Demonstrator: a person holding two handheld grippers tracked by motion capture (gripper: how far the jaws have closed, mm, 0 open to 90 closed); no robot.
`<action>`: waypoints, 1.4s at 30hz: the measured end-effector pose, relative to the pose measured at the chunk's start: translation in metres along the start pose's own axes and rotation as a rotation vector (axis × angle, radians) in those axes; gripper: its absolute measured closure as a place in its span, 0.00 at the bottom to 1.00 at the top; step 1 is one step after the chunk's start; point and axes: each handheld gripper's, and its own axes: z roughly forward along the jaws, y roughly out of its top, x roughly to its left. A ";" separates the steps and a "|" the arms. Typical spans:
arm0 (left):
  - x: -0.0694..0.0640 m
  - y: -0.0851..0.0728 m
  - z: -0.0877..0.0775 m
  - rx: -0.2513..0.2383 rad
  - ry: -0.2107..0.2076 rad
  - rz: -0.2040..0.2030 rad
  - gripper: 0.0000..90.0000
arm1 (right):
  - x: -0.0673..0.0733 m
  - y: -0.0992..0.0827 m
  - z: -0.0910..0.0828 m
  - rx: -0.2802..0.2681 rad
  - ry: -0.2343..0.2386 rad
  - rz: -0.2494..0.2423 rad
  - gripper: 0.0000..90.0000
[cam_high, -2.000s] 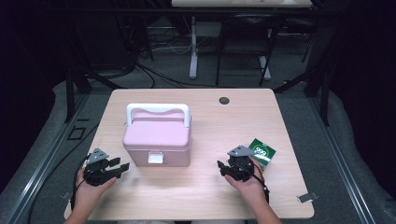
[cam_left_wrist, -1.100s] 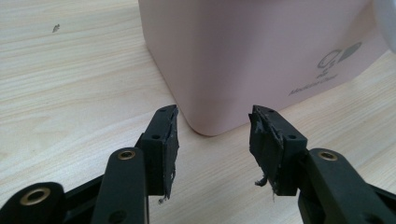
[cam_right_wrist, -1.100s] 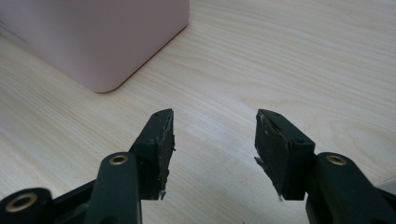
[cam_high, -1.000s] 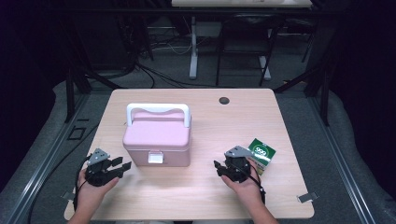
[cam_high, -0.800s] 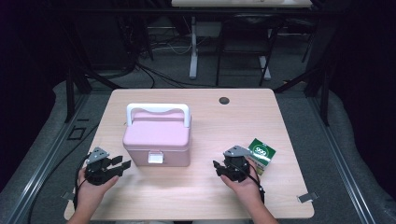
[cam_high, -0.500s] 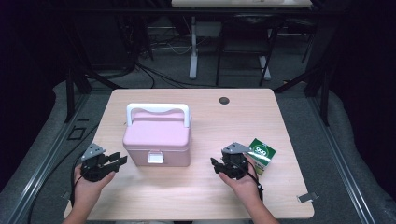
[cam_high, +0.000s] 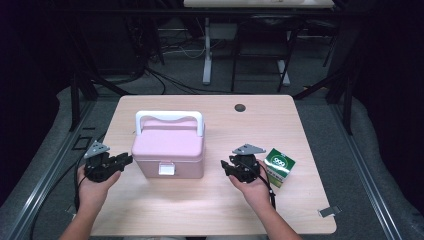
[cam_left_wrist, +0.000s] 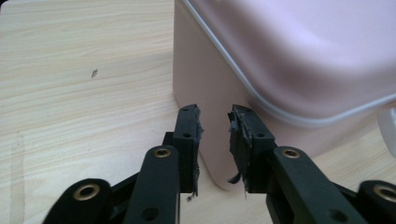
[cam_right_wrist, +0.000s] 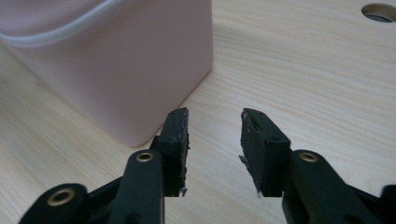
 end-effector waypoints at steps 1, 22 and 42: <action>0.001 0.001 0.001 0.001 -0.002 -0.001 0.82 | 0.000 0.001 0.001 -0.001 0.005 -0.002 0.70; 0.006 0.003 0.024 0.020 -0.044 0.002 0.99 | 0.013 0.023 0.040 -0.005 0.056 -0.033 0.87; 0.000 0.001 0.031 0.035 -0.065 0.023 1.00 | 0.012 0.027 0.056 -0.031 0.063 0.019 0.95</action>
